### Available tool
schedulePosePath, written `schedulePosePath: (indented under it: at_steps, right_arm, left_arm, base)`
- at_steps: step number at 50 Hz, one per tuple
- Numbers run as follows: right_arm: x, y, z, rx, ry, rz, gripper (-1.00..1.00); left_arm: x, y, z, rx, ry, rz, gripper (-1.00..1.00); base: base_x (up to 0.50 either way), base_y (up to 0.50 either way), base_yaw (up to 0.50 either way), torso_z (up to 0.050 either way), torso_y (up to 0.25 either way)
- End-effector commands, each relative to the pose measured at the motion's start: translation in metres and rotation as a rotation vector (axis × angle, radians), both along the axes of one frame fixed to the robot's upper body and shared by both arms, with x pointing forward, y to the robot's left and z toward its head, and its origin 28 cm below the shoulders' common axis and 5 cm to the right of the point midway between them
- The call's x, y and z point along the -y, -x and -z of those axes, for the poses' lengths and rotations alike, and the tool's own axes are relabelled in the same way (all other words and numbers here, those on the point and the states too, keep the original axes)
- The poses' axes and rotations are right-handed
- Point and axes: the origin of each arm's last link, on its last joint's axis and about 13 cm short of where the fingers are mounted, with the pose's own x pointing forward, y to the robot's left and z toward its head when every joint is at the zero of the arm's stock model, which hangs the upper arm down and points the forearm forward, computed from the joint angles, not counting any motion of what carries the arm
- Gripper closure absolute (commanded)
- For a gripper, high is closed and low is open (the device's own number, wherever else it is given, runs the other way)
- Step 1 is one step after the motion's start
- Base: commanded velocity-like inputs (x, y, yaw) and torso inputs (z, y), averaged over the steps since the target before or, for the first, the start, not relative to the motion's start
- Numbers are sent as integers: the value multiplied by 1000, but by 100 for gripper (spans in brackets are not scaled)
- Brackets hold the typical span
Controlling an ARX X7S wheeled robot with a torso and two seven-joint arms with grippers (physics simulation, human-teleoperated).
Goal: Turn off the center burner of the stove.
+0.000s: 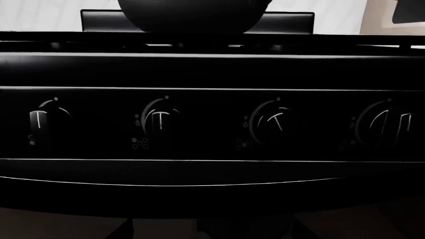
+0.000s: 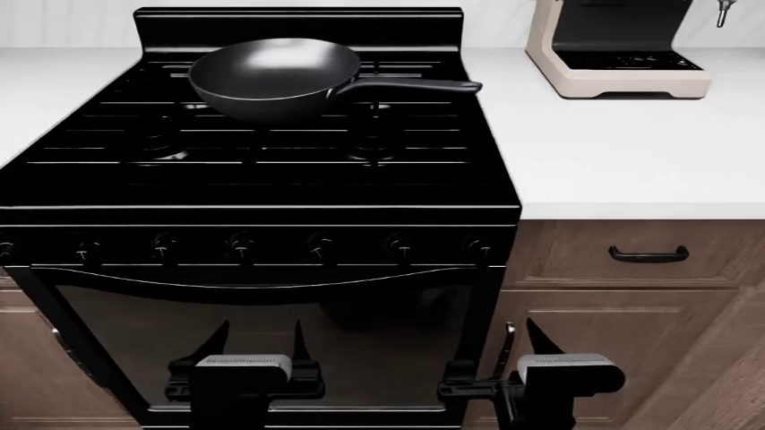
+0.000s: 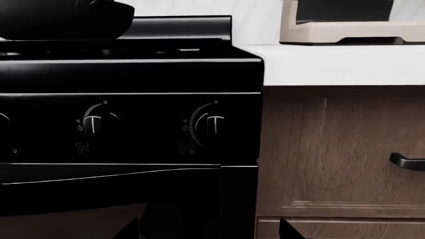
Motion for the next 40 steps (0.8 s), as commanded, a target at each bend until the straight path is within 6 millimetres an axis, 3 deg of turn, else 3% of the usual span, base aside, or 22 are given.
schedulePosePath:
  at_steps: [1, 33, 40]
  right_arm:
    - [-2, 0, 1, -5, 20, -6, -100]
    - [-2, 0, 2, -7, 13, -9, -100]
    - [-3, 0, 2, -11, 12, -12, -100]
  left_arm:
    - [-1, 0, 1, -2, -6, -7, -100]
    - [-2, -1, 2, -9, -11, -13, -100]
    - [-2, -1, 3, -14, -9, -14, -100]
  base:
    - [0, 500, 0, 0, 0]
    - [0, 500, 0, 0, 0]
    - [0, 0, 0, 0, 0]
